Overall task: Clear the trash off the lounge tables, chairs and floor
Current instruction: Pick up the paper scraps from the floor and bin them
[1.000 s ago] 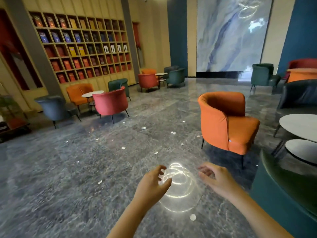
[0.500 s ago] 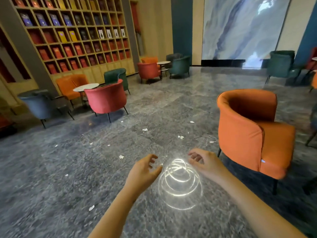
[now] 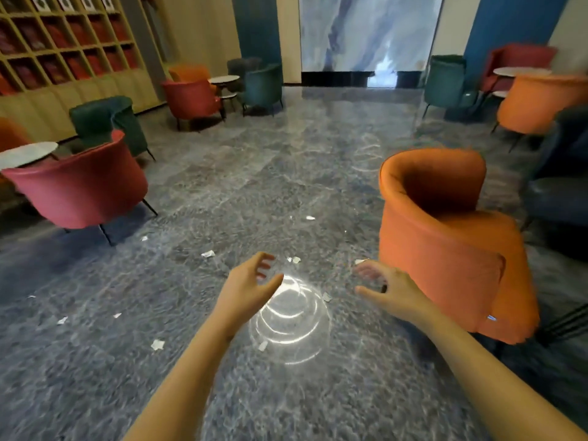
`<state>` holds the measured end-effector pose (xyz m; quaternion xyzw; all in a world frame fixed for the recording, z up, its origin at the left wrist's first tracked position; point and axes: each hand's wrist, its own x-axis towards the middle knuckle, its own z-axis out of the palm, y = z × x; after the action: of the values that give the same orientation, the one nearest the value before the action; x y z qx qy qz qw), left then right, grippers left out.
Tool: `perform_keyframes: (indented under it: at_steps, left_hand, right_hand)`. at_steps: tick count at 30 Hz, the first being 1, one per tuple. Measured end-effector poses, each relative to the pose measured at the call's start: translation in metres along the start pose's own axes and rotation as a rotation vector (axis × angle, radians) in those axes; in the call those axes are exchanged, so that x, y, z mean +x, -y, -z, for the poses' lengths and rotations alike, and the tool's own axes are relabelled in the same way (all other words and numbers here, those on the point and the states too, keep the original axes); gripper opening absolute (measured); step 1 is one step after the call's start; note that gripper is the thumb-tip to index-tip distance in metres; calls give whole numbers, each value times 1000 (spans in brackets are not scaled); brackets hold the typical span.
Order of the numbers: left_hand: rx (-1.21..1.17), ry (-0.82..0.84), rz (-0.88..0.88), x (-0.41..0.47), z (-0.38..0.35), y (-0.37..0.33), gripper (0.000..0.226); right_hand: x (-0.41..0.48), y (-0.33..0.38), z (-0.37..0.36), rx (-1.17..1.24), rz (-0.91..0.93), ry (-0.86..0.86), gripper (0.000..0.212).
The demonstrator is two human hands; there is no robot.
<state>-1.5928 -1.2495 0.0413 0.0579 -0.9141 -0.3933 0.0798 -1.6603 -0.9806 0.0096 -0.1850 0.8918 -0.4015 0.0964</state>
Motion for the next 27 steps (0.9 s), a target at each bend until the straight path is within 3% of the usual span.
perform_keyframes:
  at_steps: [9, 14, 21, 27]
  left_hand:
    - [30, 49, -76, 302, -20, 48, 32]
    - [73, 32, -23, 450, 8, 69, 33]
    - [68, -9, 40, 631, 29, 140, 34]
    - [69, 30, -27, 821, 35, 200, 35]
  right_hand:
    - [294, -57, 18, 66, -13, -76, 30]
    - [474, -41, 43, 112, 6, -46, 26]
    - [687, -33, 19, 58, 66, 25, 26]
    - [858, -53, 15, 40, 3, -67, 29]
